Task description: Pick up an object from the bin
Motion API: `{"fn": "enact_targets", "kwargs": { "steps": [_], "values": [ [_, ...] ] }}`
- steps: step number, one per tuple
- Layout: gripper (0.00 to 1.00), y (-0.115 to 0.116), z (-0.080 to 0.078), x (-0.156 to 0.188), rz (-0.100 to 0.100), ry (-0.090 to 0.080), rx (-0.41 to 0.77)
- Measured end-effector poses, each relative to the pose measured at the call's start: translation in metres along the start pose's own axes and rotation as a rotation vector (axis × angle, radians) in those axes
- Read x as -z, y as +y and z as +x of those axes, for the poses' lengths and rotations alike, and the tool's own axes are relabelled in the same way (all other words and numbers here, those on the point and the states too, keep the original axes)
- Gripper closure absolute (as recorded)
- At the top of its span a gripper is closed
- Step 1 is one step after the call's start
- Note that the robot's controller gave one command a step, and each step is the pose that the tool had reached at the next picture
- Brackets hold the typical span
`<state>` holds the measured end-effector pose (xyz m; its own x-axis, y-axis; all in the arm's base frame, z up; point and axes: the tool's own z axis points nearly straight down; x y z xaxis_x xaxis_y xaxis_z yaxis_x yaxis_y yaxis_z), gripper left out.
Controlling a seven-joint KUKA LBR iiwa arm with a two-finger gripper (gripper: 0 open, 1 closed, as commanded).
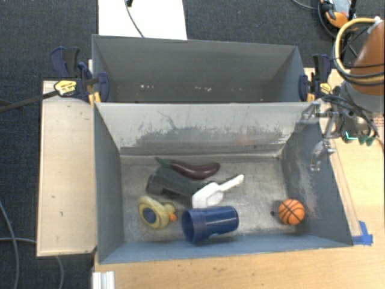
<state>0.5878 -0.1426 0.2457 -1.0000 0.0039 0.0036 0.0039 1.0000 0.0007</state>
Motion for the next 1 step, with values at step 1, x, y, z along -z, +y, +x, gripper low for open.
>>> {"fn": "enact_targets", "kwargs": {
  "steps": [1],
  "values": [
    [0.0, 0.0007, -0.0015, 0.0049, 0.002, -0.008, 0.004]
  ]
}}
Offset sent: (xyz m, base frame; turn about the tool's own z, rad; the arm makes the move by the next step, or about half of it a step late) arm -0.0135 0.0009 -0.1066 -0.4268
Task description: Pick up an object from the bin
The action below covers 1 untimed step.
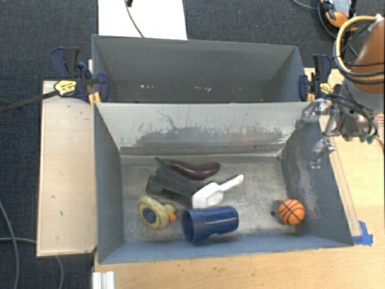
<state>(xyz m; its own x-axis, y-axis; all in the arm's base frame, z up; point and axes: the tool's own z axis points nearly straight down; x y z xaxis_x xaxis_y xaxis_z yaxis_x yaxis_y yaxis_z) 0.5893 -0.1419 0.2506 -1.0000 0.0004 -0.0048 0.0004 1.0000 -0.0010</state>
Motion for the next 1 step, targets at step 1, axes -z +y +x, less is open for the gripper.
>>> {"fn": "enact_targets", "kwargs": {
  "steps": [1],
  "values": [
    [0.0, 0.0002, 0.0013, -0.0165, 0.001, -0.005, 0.078]
  ]
}}
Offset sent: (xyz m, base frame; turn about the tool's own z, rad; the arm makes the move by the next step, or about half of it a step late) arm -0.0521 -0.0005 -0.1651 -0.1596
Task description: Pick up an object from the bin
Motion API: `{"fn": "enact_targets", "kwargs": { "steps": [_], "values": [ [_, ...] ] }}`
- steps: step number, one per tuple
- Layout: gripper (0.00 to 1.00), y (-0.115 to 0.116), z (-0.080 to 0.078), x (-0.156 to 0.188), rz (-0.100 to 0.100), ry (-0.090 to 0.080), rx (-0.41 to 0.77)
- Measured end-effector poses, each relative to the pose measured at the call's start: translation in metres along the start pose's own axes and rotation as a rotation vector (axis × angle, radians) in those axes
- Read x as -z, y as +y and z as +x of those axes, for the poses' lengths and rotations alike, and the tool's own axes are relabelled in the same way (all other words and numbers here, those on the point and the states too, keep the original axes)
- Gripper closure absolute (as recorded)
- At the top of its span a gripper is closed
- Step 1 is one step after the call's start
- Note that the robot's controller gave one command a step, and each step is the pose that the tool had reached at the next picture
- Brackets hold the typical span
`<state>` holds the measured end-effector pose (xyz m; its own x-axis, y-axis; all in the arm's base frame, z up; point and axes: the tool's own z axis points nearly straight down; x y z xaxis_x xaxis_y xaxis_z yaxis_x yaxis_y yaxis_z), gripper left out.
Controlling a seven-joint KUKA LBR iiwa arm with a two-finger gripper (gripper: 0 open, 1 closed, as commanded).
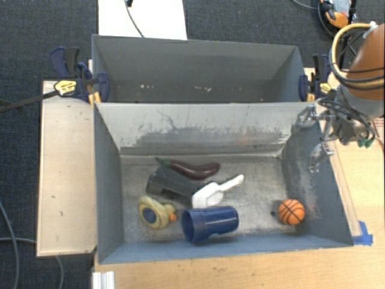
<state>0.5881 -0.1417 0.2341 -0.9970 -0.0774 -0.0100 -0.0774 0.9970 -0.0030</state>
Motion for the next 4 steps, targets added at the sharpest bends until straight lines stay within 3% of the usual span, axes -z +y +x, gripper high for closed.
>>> {"fn": "enact_targets", "kwargs": {
  "steps": [1, 2, 3, 4],
  "values": [
    [0.0, 0.002, 0.025, -0.077, -0.001, 0.003, 0.121],
    [0.0, 0.01, 0.033, -0.108, -0.004, 0.01, -0.015],
    [1.0, 0.054, 0.051, -0.161, -0.004, 0.005, 0.317],
    [1.0, 0.054, 0.052, -0.161, -0.004, 0.006, 0.318]
  ]
}}
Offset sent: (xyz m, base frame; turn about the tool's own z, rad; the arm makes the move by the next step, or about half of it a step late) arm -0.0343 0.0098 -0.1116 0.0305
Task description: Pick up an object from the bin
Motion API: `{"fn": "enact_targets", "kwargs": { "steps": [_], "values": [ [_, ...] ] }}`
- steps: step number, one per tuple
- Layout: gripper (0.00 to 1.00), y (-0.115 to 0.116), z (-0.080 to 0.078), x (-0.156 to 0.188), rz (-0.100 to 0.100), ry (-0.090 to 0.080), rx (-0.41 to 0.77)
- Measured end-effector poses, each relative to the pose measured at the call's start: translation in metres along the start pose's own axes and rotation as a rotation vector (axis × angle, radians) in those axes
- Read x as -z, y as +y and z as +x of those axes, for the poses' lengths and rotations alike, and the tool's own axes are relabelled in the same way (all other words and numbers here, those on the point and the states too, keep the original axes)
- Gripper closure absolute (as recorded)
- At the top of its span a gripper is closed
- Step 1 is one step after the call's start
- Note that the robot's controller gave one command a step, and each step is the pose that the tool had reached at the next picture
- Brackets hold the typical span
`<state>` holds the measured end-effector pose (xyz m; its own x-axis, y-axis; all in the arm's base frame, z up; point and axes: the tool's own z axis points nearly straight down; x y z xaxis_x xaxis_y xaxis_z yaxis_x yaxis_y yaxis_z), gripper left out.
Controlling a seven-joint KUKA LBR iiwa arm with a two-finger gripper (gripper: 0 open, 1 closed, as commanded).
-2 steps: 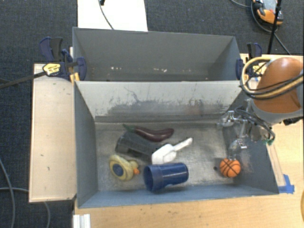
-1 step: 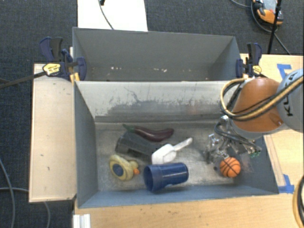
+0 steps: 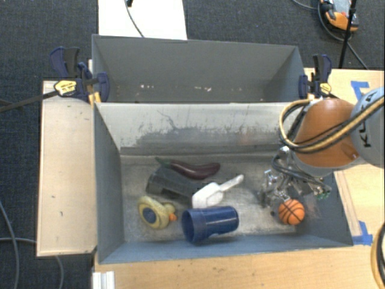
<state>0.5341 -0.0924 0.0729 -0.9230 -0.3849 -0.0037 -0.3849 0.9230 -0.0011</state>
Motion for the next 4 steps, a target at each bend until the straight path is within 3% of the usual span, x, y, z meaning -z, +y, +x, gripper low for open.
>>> {"fn": "enact_targets", "kwargs": {
  "steps": [1, 2, 3, 4],
  "values": [
    [1.0, -0.008, 0.033, 0.042, -0.008, 0.006, 0.024],
    [0.0, -0.032, 0.035, 0.069, 0.0, 0.0, -0.052],
    [0.0, -0.032, 0.035, 0.068, 0.0, 0.0, -0.05],
    [0.0, -0.011, 0.039, 0.046, 0.007, -0.006, 0.013]
  ]
}}
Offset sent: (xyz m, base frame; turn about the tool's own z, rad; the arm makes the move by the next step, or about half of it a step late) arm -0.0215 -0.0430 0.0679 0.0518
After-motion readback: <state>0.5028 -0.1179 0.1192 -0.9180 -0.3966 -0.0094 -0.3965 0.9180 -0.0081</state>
